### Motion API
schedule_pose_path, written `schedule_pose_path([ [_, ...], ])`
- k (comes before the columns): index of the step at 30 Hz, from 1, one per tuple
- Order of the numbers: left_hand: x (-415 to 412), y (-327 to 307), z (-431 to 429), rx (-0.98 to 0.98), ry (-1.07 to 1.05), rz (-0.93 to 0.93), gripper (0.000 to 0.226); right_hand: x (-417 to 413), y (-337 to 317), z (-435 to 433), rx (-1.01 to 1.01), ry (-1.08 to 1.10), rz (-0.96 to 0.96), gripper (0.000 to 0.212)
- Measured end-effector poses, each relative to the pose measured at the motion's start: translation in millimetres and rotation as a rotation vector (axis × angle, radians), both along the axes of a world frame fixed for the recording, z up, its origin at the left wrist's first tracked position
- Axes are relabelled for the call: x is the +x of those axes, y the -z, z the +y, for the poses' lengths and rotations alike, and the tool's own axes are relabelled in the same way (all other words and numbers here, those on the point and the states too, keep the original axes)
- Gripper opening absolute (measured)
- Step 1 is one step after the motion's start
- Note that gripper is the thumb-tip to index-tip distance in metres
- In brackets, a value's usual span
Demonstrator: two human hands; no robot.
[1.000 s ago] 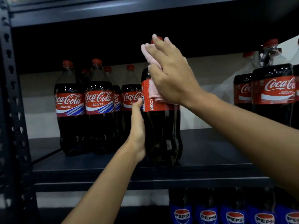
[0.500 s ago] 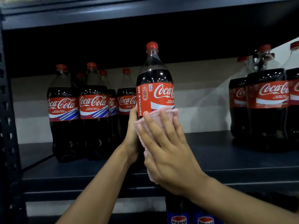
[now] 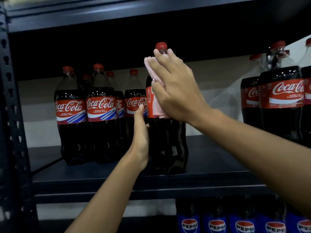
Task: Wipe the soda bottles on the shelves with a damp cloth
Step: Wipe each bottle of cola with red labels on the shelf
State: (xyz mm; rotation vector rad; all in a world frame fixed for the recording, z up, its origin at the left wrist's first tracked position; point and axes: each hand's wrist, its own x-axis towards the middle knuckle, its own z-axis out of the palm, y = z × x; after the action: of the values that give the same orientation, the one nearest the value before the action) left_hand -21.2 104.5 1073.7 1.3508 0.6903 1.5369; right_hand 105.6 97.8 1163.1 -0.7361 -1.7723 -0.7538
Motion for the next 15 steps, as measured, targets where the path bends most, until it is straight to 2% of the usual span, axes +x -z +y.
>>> schedule_pose_path([
  [3, 12, 5, 0, 0.112, -0.030, -0.046, 0.060, -27, 43, 4, 0.044, 0.221, -0.089, 0.063],
  [5, 11, 9, 5, 0.166, -0.037, -0.052, 0.065, -50, 88, 9, -0.149, 0.441, -0.032, 0.067],
  [6, 10, 10, 8, 0.162, -0.023, -0.076, 0.065, -47, 105, 9, -0.161, 0.386, 0.007, 0.067],
  [8, 7, 8, 14, 0.121, 0.011, -0.136, 0.062, -23, 139, 7, 0.074, 0.344, -0.182, 0.061],
  [9, 6, 6, 13, 0.094, 0.057, -0.157, 0.066, -8, 148, 1, 0.116, 0.254, -0.242, 0.059],
  [12, 6, 4, 11, 0.076, 0.187, -0.173, 0.078, 7, 152, -13, 0.142, 0.166, -0.307, 0.056],
  [15, 7, 12, 6, 0.144, 0.169, -0.174, 0.074, -6, 135, -12, 0.108, 0.118, -0.249, 0.056],
])
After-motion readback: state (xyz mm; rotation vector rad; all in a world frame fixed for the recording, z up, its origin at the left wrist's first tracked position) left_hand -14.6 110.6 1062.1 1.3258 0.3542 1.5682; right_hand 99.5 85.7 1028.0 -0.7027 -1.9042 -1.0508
